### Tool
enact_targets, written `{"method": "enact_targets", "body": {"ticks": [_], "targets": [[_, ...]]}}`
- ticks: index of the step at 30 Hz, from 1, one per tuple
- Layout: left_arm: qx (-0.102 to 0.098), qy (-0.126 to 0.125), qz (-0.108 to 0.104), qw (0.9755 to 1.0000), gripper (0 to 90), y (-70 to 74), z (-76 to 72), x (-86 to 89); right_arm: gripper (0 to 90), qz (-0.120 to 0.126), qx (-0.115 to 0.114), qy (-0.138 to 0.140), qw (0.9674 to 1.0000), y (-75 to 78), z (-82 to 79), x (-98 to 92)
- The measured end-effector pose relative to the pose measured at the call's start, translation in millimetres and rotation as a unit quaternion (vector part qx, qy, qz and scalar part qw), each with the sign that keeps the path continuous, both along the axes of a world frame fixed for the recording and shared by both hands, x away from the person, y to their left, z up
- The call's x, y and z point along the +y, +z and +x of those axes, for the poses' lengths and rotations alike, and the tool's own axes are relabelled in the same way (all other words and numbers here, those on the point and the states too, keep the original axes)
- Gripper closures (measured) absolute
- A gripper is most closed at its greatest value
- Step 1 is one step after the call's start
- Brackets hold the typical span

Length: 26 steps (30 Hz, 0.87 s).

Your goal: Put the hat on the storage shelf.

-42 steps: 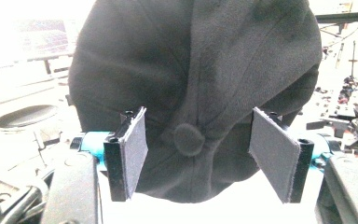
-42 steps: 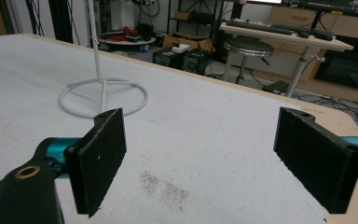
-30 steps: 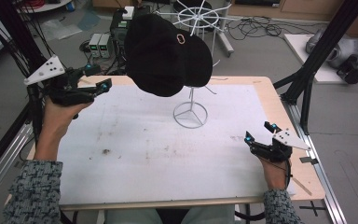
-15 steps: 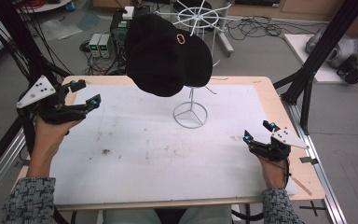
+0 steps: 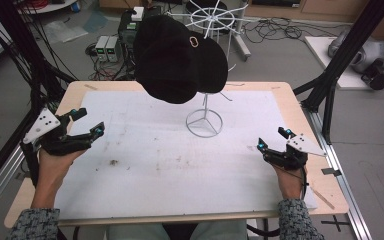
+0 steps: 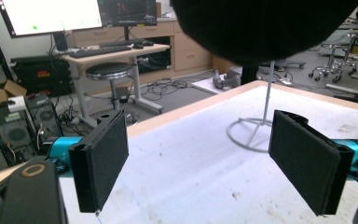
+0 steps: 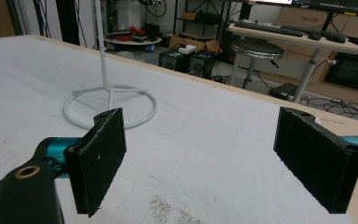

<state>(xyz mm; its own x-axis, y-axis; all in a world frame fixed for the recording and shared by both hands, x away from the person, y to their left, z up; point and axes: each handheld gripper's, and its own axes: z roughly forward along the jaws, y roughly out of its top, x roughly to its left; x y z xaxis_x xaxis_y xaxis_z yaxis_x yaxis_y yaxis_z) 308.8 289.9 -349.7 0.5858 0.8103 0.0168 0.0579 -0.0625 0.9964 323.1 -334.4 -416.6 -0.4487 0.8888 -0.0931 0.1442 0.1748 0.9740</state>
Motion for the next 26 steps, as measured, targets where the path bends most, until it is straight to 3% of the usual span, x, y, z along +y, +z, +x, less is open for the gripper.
{"method": "enact_targets", "body": {"ticks": [6, 13, 26], "targets": [[0.016, 0.007, -0.002, 0.9998, 19.7, -19.3, -2.5, 2.9, 16.0, 0.001, 0.002, 0.0, 1.0, -0.7, 1.3, -0.4], [0.017, 0.013, -0.002, 0.9998, 19.4, -33.7, -5.4, 4.9, 16.0, 0.001, 0.004, 0.0, 1.0, -0.9, 1.3, 0.3], [0.021, 0.019, -0.002, 0.9996, 19.3, -42.9, -6.6, 4.4, 16.0, 0.0, 0.003, -0.001, 1.0, -0.6, 0.9, 0.3]]}}
